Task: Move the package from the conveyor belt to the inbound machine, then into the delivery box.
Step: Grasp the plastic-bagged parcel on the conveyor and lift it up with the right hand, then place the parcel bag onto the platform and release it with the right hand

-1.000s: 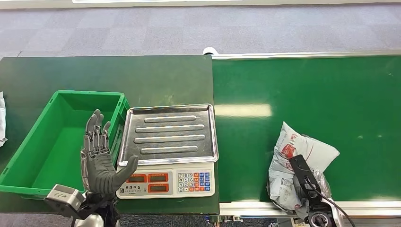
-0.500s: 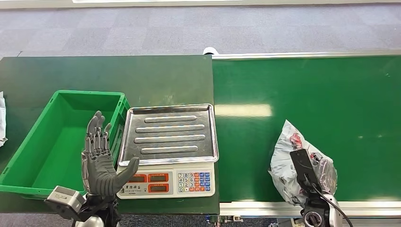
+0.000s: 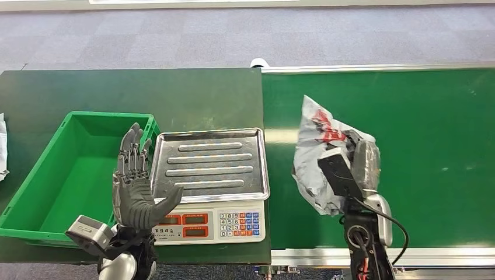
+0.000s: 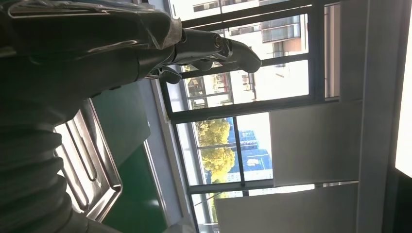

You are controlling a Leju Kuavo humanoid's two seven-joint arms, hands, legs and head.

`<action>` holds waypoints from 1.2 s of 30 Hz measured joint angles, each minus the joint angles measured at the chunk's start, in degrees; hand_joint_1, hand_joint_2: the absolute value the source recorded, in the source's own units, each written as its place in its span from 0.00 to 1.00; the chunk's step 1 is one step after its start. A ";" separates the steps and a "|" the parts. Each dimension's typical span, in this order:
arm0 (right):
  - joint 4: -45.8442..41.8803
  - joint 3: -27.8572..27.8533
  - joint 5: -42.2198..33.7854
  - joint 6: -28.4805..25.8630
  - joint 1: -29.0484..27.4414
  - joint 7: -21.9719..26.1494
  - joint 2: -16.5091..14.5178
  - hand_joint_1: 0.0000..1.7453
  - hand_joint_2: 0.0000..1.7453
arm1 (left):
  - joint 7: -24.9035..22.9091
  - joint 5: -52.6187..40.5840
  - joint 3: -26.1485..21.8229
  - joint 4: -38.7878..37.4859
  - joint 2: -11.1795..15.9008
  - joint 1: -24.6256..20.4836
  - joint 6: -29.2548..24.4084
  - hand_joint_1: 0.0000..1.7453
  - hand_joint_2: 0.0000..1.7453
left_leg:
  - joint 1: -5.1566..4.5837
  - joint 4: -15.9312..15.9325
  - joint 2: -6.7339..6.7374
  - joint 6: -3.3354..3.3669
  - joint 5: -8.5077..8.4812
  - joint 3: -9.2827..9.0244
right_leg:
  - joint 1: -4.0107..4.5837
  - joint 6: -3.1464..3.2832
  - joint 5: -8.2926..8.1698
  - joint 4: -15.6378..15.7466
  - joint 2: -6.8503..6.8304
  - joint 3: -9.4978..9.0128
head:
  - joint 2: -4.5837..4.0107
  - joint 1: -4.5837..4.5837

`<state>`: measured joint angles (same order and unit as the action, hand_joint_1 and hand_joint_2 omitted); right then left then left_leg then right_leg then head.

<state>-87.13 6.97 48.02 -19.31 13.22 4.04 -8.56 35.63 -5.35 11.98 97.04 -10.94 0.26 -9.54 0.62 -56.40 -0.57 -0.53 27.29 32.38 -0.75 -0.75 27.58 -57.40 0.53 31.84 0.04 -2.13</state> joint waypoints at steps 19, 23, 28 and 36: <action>21.28 18.89 -1.32 18.47 19.50 6.63 -3.89 0.27 1.00 | -1.72 -0.88 -2.74 0.23 -0.08 -3.06 0.19 0.00 1.00 | 0.03 0.00 -0.06 0.00 0.00 0.09 | 0.03 0.00 0.01 -0.03 -0.08 0.06 | 0.00 -0.01; 27.21 21.42 -1.58 19.14 21.70 7.25 -5.08 0.00 1.00 | -1.86 -1.54 -4.51 0.92 -0.38 -2.68 0.75 0.00 1.00 | 0.06 0.00 -0.07 -0.01 -0.01 0.09 | 0.06 0.00 0.01 -0.04 -0.09 0.06 | 0.00 0.01; 31.02 22.82 -1.53 18.83 23.54 7.59 -5.61 0.00 1.00 | -2.15 -1.94 -6.14 1.89 -0.71 -1.82 0.90 0.00 1.00 | 0.04 0.00 -0.07 0.00 0.00 0.11 | 0.04 0.01 0.02 -0.03 -0.09 0.06 | 0.00 0.02; 30.27 22.93 -3.71 17.63 22.69 8.08 -5.47 0.00 1.00 | -2.87 -2.47 -7.25 2.97 -1.03 -0.71 1.32 0.00 1.00 | 0.03 -0.01 -0.07 0.00 0.00 0.07 | 0.02 0.01 0.01 -0.02 -0.09 0.07 | 0.00 0.01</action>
<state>-56.86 29.90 44.31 -1.68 35.91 12.12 -14.03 32.76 -7.82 4.73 100.02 -11.97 -0.45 -8.22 0.64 -56.41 -0.63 -0.53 27.29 32.45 -0.73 -0.75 27.60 -57.42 0.44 31.92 0.04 -2.12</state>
